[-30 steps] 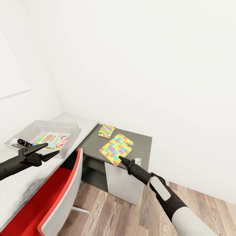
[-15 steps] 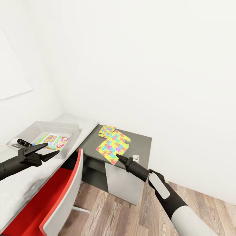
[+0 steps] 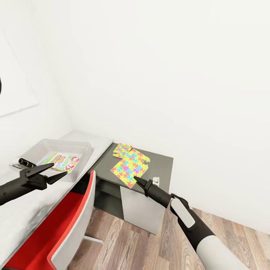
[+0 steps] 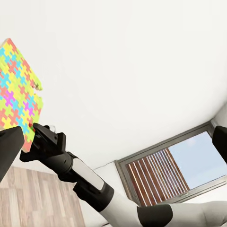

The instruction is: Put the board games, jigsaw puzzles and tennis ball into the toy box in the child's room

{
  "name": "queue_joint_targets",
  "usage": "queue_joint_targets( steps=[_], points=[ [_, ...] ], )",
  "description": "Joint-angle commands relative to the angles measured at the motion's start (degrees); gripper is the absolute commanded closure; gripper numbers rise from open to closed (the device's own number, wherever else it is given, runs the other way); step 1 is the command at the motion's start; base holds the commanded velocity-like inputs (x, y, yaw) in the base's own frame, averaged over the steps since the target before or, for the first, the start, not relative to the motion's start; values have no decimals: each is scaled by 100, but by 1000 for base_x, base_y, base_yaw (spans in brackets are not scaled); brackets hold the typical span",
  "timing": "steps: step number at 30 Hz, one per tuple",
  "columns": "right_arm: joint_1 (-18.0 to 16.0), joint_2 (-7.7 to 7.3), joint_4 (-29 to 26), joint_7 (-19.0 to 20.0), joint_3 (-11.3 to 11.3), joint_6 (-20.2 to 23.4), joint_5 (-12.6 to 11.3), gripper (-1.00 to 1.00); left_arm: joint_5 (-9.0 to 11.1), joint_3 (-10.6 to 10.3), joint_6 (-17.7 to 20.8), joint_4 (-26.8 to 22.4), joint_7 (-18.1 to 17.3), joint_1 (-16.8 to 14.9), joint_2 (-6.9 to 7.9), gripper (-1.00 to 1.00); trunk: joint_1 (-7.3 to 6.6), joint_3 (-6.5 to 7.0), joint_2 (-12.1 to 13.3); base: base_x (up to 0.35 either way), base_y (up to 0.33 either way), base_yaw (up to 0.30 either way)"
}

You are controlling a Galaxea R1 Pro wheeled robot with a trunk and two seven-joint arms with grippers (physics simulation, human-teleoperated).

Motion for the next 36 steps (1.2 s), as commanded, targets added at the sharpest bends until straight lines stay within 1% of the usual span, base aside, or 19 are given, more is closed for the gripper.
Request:
queue_joint_targets(
  steps=[1, 9, 20, 27, 36],
  points=[
    [-5, 2, 2, -13, 0, 41, -49, 100, -14, -1, 18, 2, -24, -6, 2, -100, -20, 8, 32, 0, 0, 0],
    [-5, 9, -8, -56, -1, 12, -39, 100, -14, -3, 18, 2, -24, -7, 8, -100, -195, 152, 353, 0, 0, 0],
    [-5, 6, -27, -87, -7, 5, -46, 100, -14, -37, 18, 2, -25, -7, 3, -100, -195, 152, 353, 0, 0, 16],
    [-5, 6, -27, -93, -9, 4, -46, 100, -22, -66, 18, 2, -25, -7, 2, -100, -195, 152, 353, 0, 0, 242],
    [-5, 4, -28, -91, -10, 4, -46, 100, -23, -21, 18, 2, -24, -7, -24, -100, -195, 152, 353, 0, 0, 288]
  ],
)
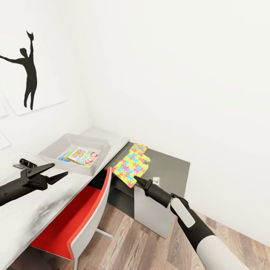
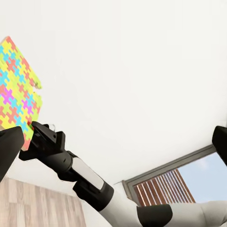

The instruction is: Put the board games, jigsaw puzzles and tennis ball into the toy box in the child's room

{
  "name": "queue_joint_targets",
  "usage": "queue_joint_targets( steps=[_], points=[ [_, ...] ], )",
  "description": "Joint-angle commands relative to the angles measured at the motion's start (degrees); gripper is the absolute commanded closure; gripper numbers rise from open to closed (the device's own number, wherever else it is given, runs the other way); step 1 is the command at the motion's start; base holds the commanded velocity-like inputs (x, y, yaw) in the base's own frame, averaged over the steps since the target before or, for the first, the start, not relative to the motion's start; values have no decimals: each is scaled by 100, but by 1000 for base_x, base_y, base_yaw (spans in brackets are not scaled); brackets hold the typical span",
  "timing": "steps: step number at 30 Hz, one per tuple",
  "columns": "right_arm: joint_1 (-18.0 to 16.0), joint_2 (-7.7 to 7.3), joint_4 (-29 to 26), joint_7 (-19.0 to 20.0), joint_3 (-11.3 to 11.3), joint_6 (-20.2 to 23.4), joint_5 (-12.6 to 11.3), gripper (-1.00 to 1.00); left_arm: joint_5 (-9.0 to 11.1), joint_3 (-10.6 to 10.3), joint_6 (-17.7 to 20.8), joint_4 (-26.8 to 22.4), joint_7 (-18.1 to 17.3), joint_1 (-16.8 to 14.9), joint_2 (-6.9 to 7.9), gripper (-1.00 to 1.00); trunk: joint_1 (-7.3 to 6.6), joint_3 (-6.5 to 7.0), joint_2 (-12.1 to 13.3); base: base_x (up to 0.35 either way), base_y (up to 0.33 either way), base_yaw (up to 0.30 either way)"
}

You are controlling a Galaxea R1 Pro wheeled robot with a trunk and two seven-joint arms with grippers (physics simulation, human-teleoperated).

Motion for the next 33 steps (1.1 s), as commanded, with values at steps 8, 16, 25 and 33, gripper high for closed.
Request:
queue_joint_targets(
  steps=[8, 16, 25, 33],
  points=[
    [-5, -86, 0, 75, -1, 52, -60, 100, -7, 3, 18, -9, -30, -6, 13, -100, 3, -11, -12, 0, 0, 256],
    [-5, -194, -44, 31, -17, 47, -72, 100, -4, 0, 18, -15, -31, -6, 19, -100, 3, -11, -12, 0, 0, 35],
    [-5, -268, -26, 0, -88, 48, -57, 100, -4, -14, 18, -15, -30, -6, 18, -100, 3, -11, -12, 0, 0, 1],
    [-10, -333, -114, -302, -86, 217, -42, 100, -4, -1, 18, -15, -25, -6, 19, -100, 3, -11, -12, 0, 0, 0]
  ],
)
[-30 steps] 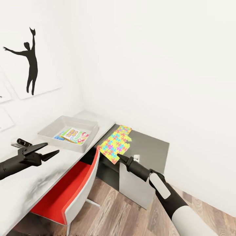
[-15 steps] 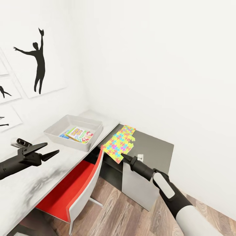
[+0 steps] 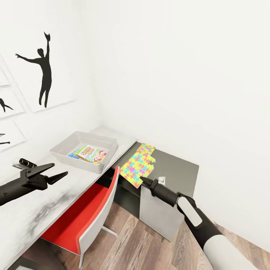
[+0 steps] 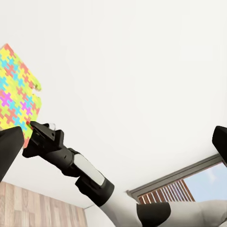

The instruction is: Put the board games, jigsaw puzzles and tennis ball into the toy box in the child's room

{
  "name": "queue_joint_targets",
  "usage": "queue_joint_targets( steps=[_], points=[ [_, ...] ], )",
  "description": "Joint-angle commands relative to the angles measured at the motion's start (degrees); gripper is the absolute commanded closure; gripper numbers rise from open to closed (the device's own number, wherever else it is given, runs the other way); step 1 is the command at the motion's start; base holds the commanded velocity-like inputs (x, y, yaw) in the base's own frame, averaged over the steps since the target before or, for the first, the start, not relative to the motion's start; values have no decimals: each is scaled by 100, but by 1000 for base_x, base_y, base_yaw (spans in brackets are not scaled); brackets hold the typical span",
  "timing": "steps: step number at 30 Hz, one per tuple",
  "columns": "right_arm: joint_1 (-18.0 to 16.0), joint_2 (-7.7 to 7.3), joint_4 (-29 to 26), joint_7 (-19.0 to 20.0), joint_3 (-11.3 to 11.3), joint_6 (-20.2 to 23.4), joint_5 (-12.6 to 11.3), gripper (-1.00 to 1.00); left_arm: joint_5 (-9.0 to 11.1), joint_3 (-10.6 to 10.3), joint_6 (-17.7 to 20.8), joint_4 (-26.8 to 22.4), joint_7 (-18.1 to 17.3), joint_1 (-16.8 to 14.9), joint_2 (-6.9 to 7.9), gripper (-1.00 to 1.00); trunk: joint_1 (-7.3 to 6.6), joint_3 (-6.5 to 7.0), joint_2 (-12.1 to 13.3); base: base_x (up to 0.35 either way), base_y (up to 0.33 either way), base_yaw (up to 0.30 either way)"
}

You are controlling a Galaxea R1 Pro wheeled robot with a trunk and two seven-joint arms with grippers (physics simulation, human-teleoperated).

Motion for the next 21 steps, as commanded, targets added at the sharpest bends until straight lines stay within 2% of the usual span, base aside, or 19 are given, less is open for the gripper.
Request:
queue_joint_targets(
  steps=[1, 6, 9, 11, 12, 15, 16, 18, 21],
  points=[
    [-4, -58, -89, -102, 11, 140, -45, 100, -13, 1, 18, 1, -25, -6, 1, -100, 3, -11, -11, 0, 0, 0],
    [-95, -210, -570, -494, -23, 741, -51, 100, -22, 2, 18, 1, -23, -6, 1, -100, 3, -11, -11, 0, 0, 0],
    [-419, -248, -823, -977, -118, 1167, -69, 100, -32, 2, 18, 1, -23, -6, 7, -100, 3, -11, -11, 0, 0, 0],
    [-700, -221, -885, -1425, -239, 1414, -87, 100, -39, 2, 18, 3, -23, -6, 9, -100, 3, -11, -11, 0, 0, 0],
    [-769, -215, -894, -1526, -264, 1460, -90, 100, -41, 2, 18, 3, -23, -6, 9, -100, 3, -11, -11, 0, 0, 0],
    [-1252, -189, -888, -2047, -325, 1790, -97, 100, -59, -28, 18, 6, -20, -6, 6, -100, 3, -11, -11, 0, 0, 0],
    [-1327, -188, -868, -2119, -328, 1873, -96, 100, -64, -24, 18, 6, -18, -6, 7, -100, 3, -11, -11, 0, 0, 0],
    [-1623, -183, -671, -2399, -339, 2311, -81, 100, -75, 18, 18, 5, -20, -9, 20, -100, 3, -11, -11, 0, 0, 0],
    [-1813, -187, -514, -2541, -349, 2623, -64, 100, -71, 32, 18, 8, -19, -17, 136, -100, 3, -11, -11, 16, 0, 0]
  ],
)
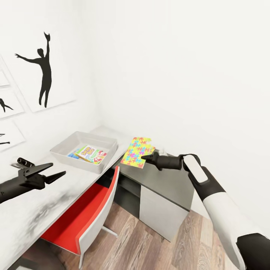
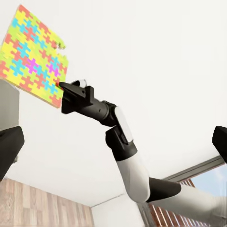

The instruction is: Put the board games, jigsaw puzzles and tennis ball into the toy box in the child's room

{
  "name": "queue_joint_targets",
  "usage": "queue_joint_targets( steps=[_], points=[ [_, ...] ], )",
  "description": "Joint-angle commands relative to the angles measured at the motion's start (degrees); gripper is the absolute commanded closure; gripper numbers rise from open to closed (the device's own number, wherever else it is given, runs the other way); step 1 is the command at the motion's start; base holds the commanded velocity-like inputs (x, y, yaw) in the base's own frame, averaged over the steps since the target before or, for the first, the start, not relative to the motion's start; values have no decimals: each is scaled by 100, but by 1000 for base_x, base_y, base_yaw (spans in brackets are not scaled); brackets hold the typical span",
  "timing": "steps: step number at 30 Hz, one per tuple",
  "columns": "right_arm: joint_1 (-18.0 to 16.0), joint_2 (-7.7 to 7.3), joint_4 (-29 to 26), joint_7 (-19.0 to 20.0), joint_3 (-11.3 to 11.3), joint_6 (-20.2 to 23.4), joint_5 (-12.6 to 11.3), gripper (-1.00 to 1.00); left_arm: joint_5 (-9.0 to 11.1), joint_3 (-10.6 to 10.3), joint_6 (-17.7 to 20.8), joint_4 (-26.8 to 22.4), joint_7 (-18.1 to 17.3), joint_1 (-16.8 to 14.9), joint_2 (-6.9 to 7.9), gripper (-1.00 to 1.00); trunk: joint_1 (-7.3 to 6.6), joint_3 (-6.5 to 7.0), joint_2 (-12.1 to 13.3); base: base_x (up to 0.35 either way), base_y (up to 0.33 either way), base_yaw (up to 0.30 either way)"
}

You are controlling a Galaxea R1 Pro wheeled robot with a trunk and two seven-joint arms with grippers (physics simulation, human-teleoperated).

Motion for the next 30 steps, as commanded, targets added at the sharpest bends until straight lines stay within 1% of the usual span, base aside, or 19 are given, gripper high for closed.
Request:
queue_joint_targets(
  steps=[1, 3, 5, 9, 17, 25, 28, 30],
  points=[
    [-21, -9, 14, 42, 24, 50, 63, 100, -23, -6, 18, 12, -19, -8, 34, -100, 4, -12, -11, 119, 0, 0],
    [-19, -23, 12, 17, 42, 84, 68, 100, -37, -1, 18, 32, -15, -10, 59, -100, 4, -12, -11, 183, 0, 0],
    [1, -72, 7, -3, 38, 111, 67, 100, -40, -9, 18, 43, -12, -5, 76, -100, 4, -12, -11, 141, 0, 0],
    [126, -107, 19, -15, 42, 130, 71, 100, -43, -49, 18, 48, -8, 13, 93, -100, 4, -9, -11, 38, 0, 91],
    [160, -114, 3, -15, 60, 138, 73, 100, -46, -70, 18, 48, -10, 270, 91, -100, 4, -7, -11, 3, 0, 270],
    [146, -112, -1, -15, 88, 144, 79, 100, -46, -66, 18, 38, -15, 295, 69, -100, 4, -7, -11, -4, -74, 292],
    [87, -102, -6, -16, 83, 144, 81, 100, -46, -53, 18, 22, -20, 296, 63, -100, 4, -7, -11, 57, -97, 292],
    [-31, -81, -7, -21, 80, 144, 82, 100, -46, -23, 18, 4, -25, 296, 73, -100, 4, -7, -11, 17, -28, 292]
  ],
)
